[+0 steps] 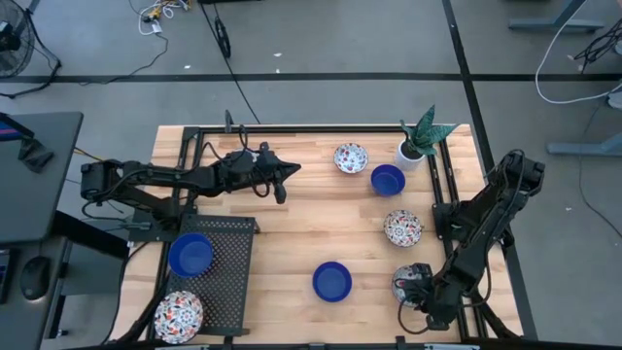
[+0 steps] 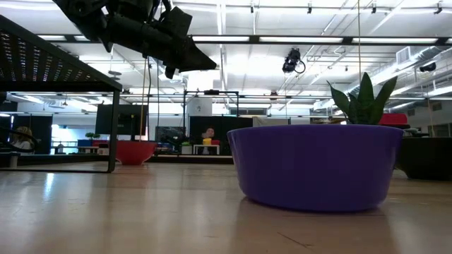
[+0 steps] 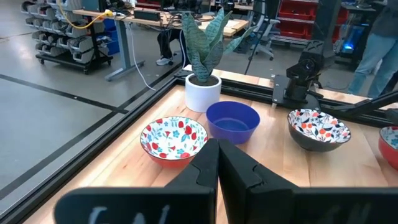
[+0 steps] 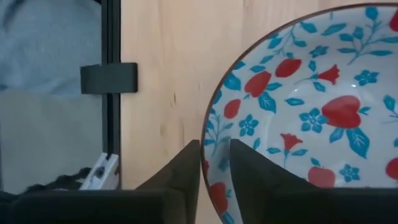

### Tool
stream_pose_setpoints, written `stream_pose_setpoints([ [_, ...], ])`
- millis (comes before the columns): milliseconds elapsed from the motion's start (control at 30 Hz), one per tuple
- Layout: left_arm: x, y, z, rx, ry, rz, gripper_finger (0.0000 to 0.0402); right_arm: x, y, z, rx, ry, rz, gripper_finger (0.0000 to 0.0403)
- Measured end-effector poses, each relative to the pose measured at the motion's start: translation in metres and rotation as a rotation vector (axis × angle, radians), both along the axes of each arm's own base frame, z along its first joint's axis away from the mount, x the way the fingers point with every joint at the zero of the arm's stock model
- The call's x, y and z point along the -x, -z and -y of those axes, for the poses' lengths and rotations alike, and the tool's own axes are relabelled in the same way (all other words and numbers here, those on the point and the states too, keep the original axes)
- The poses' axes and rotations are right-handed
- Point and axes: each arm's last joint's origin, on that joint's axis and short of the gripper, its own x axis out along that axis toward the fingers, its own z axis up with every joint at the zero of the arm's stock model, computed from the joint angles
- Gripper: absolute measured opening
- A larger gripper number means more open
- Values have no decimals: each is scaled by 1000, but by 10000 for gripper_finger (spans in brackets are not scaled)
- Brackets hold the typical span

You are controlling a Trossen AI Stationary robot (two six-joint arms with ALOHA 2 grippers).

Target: Pick & Place Mini bowls

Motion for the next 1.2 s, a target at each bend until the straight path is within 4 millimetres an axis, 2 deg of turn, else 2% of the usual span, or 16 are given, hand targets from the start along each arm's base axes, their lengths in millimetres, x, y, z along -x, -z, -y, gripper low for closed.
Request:
stream_pose_setpoints([
  [267,0,-1,0,-1,-7,15,14,-1,0,2,95,-165,101,49],
  [467,0,-1,0,1,2,16,14,1,2,11,253,-172,147,30],
  [633,0,-1,0,1,3,17,14,-1,4,16,311,-181,163,45],
  [933,-1,-2,1,4,23,19,14,-9,7,30,403,-149,137,116],
  [1067,-1,-2,2,4,27,19,14,-10,7,34,447,-148,144,112],
  [1200,-2,-2,8,-6,50,16,14,-10,7,34,455,-164,145,73],
])
